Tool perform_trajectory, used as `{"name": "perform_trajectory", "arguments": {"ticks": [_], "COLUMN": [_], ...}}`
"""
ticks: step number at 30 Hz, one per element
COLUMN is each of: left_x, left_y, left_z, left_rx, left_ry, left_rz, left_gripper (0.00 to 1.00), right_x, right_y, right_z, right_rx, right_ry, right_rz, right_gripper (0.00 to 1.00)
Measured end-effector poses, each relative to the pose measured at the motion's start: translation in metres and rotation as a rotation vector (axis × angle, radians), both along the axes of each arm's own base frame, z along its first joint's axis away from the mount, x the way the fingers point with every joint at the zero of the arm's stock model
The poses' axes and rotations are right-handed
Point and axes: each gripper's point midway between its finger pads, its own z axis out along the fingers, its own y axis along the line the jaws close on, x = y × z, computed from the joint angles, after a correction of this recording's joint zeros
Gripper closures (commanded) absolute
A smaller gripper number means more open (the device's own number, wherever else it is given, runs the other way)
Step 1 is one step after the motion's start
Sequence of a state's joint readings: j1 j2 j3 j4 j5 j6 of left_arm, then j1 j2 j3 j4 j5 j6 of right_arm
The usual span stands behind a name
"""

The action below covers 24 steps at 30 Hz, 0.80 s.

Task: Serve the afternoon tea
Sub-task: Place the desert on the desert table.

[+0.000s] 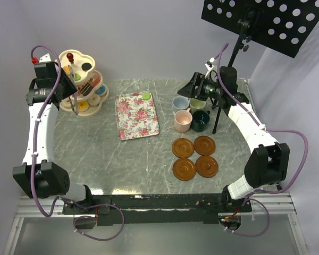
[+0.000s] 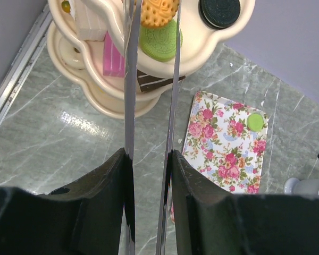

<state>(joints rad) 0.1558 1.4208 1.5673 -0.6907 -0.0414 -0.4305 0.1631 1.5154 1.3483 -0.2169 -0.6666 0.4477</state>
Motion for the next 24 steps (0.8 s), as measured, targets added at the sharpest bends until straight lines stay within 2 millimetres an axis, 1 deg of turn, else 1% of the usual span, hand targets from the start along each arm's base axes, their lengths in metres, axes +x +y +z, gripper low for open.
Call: {"name": "perform_trajectory", "arguments": {"ticks": [6,9,11,17,24], "left_x": [0.016,0.023,0.024,0.026,0.026], "left_y": [0.002,0.004,0.004,0.004,0.004], "left_z": [-0.014,-0.019,-0.02,-0.012,-0.012], "left_rx": [-0.015,-0.009,-0.007,-0.002,-0.001], "left_ry": [0.023,0.028,0.032,0.01,0.011], "left_rz": [-0.023,-0.033,-0.035,-0.036,-0.036], "left_gripper": [0.6,0.56,0.51,0.45,0.41], "right_x": [0.0,0.0,0.0,0.0,0.0], "right_y": [0.0,0.0,0.0,0.0,0.0], "right_z": [0.0,0.0,0.0,0.0,0.0], "right_rx": [0.0,0.0,0.0,0.0,0.0], "right_ry": [0.0,0.0,0.0,0.0,0.0], "right_rz": [0.0,0.0,0.0,0.0,0.0], "right_gripper": [0.17,0.17,0.17,0.17,0.17]}}
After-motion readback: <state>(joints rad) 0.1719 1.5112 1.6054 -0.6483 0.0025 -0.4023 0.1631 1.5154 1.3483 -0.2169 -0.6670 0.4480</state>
